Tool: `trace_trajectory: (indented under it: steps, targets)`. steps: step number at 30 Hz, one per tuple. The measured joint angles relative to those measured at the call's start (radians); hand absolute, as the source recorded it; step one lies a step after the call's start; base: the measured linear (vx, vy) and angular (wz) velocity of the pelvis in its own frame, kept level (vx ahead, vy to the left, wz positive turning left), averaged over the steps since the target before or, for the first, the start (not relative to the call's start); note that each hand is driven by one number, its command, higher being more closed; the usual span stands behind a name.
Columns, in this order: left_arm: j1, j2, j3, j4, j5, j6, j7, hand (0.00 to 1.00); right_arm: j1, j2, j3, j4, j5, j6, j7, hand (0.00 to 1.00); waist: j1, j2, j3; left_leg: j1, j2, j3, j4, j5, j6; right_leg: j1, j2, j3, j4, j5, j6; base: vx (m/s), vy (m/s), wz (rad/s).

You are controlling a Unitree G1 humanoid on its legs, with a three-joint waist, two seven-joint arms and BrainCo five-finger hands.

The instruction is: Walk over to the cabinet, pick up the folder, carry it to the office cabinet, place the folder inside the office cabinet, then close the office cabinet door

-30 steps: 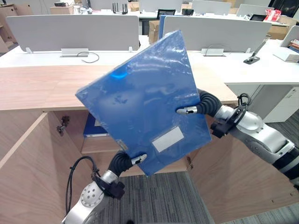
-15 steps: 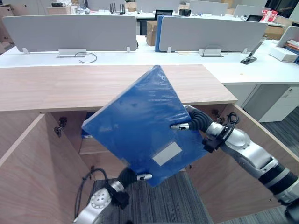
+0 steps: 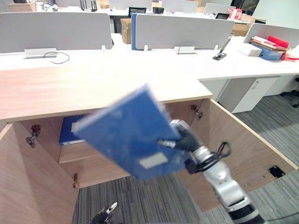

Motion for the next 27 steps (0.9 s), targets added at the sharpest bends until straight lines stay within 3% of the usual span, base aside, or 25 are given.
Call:
trace_trajectory:
  steps: [3, 6, 9, 11, 15, 18, 20, 21, 24, 26, 27]
  targets:
    - [0.019, 0.000, 0.060, 0.024, 0.024, 0.000, 0.024, 0.00, -0.021, -0.003, 0.143, 0.302, -0.261, 0.015, 0.003, 1.00, 0.024, 0.003, 0.014, 0.000, -0.006, 0.000, 0.000, -0.001, 0.000, 0.000, -0.007, -0.006, -0.002, 0.001, -0.002, -0.01, 0.007, -0.01]
    - [0.017, -0.002, 0.087, 0.023, 0.042, -0.002, 0.035, 0.00, -0.084, -0.004, 0.283, 0.579, -0.454, 0.030, 0.018, 1.00, 0.050, 0.011, 0.036, 0.001, -0.016, -0.001, 0.001, -0.003, 0.004, 0.001, -0.017, -0.007, -0.002, 0.003, -0.004, 0.03, 0.041, 0.01]
    - [0.016, -0.004, 0.101, 0.023, 0.064, -0.002, 0.044, 0.00, -0.192, 0.018, 0.396, 0.803, -0.623, 0.032, 0.022, 1.00, 0.058, 0.022, 0.062, 0.005, -0.032, -0.003, 0.003, -0.008, 0.013, 0.003, -0.027, -0.007, -0.001, 0.004, -0.001, 0.04, 0.043, -0.02]
    - [0.000, -0.007, 0.101, 0.022, 0.078, -0.003, 0.049, 0.00, -0.270, 0.049, 0.417, 0.929, -0.685, 0.041, 0.029, 1.00, 0.075, 0.028, 0.103, 0.020, -0.042, -0.020, 0.009, -0.018, 0.020, 0.004, -0.030, -0.006, 0.030, -0.008, 0.010, 0.03, 0.034, -0.05]
    - [-0.015, -0.009, 0.099, 0.012, 0.081, -0.011, 0.078, 0.00, -0.346, 0.117, 0.407, 1.072, -0.791, 0.114, 0.019, 1.00, 0.098, 0.034, 0.188, 0.036, -0.066, -0.062, 0.064, -0.066, 0.041, -0.010, -0.045, -0.047, 0.174, -0.086, 0.013, 0.02, 0.012, 0.09]
    - [-0.008, -0.020, 0.100, 0.012, 0.081, -0.013, 0.095, 0.00, -0.364, 0.136, 0.365, 1.087, -0.786, 0.149, 0.009, 1.00, 0.106, 0.054, 0.212, 0.037, -0.064, -0.064, 0.078, -0.075, 0.043, -0.043, -0.049, -0.130, 0.257, -0.096, 0.007, 0.05, 0.005, 0.03]
    - [-0.002, -0.020, 0.105, 0.012, 0.082, -0.013, 0.100, 0.00, -0.365, 0.150, 0.300, 1.084, -0.726, 0.162, 0.001, 1.00, 0.105, 0.059, 0.226, 0.051, -0.063, -0.063, 0.072, -0.072, 0.048, -0.048, -0.056, -0.151, 0.284, -0.101, 0.014, 0.06, 0.042, -0.04]
    - [0.004, -0.020, 0.110, 0.011, 0.087, -0.013, 0.104, 0.00, -0.364, 0.154, 0.263, 1.073, -0.625, 0.178, -0.007, 1.00, 0.104, 0.061, 0.227, 0.062, -0.062, -0.063, 0.059, -0.072, 0.049, -0.053, -0.057, -0.170, 0.303, -0.106, 0.021, 0.04, 0.045, -0.07]
    - [0.005, -0.025, 0.122, 0.007, 0.097, -0.014, 0.106, 0.00, -0.368, 0.155, 0.156, 1.043, -0.478, 0.188, -0.037, 1.00, 0.102, 0.071, 0.238, 0.077, -0.052, -0.068, 0.042, -0.071, 0.054, -0.095, -0.053, -0.184, 0.383, -0.131, 0.022, 0.00, 0.025, 0.01]
    - [0.017, -0.020, 0.126, 0.008, 0.108, -0.013, 0.106, 0.00, -0.375, 0.152, 0.080, 1.019, -0.364, 0.194, -0.058, 1.00, 0.102, 0.062, 0.240, 0.089, -0.065, -0.069, 0.044, -0.076, 0.045, -0.103, -0.077, -0.198, 0.313, -0.105, 0.006, -0.03, 0.012, 0.11]
    - [0.018, -0.025, 0.132, 0.006, 0.121, -0.016, 0.107, 0.00, -0.376, 0.142, 0.036, 1.006, -0.282, 0.197, -0.067, 1.00, 0.101, 0.062, 0.238, 0.092, -0.070, -0.078, 0.045, -0.079, 0.040, -0.090, -0.083, -0.197, 0.279, -0.103, 0.019, 0.02, -0.031, 0.10]
